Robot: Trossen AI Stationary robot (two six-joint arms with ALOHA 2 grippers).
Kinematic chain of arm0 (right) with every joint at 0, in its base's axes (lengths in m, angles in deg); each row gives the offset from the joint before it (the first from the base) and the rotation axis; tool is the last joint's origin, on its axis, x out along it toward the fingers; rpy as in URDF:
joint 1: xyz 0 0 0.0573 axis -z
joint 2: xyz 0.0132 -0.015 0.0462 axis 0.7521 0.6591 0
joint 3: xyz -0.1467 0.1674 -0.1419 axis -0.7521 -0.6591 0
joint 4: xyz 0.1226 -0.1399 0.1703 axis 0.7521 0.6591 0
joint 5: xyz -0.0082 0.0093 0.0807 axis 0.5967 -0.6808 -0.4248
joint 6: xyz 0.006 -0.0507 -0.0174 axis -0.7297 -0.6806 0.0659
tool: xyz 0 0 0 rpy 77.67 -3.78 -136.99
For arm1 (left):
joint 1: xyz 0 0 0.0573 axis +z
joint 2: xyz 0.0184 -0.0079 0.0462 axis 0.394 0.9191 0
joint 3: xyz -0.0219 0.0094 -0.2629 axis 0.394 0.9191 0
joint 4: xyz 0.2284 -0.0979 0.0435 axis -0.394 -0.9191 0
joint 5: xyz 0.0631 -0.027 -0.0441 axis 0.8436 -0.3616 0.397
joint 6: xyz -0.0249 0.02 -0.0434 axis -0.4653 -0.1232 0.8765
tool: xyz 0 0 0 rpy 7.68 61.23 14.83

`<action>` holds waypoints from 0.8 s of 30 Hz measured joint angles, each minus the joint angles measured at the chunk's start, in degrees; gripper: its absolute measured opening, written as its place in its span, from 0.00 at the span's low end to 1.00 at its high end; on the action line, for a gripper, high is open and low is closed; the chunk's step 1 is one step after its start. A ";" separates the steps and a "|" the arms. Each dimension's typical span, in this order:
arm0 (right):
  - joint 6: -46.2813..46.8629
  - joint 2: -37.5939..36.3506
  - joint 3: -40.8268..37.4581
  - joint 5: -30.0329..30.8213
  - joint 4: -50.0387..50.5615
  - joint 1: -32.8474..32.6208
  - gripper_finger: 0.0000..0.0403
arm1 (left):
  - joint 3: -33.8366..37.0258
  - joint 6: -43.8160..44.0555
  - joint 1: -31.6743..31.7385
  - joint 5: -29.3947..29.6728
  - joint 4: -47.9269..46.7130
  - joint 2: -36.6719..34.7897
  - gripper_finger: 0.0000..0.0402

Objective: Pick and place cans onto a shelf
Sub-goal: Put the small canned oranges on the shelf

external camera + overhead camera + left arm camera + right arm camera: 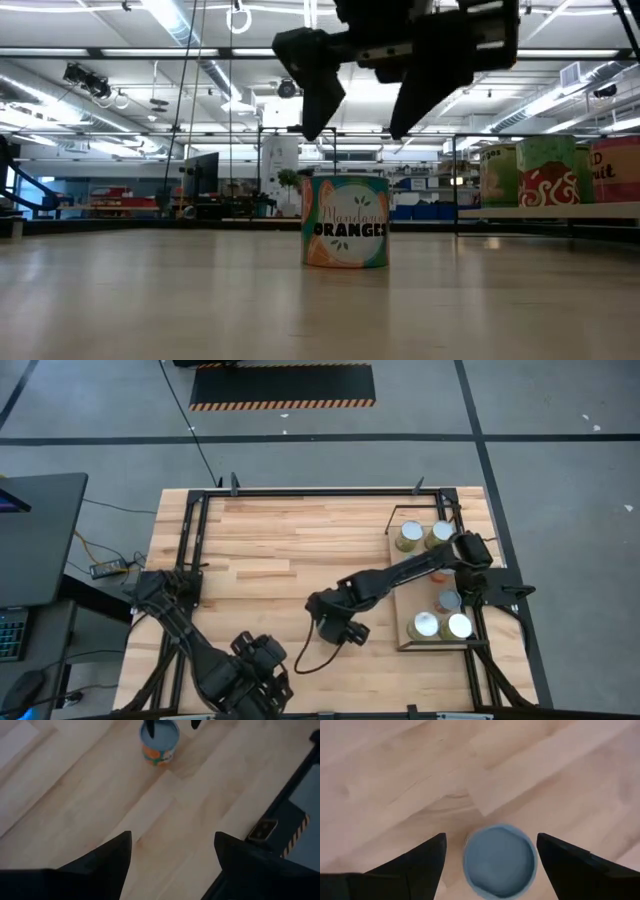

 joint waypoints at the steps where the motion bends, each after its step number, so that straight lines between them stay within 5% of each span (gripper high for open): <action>1: -3.00 0.04 -0.06 -0.58 0.06 0.24 0.79 | 0.00 0.21 0.23 0.34 0.06 0.00 0.72; 14: -17.03 3.50 -0.44 -0.71 -2.25 2.52 0.80 | -0.02 2.93 3.10 3.39 2.44 0.02 0.72; 24: -13.57 4.48 -0.30 -3.69 -0.56 3.33 0.80 | -0.02 2.48 3.65 3.44 4.04 0.02 0.72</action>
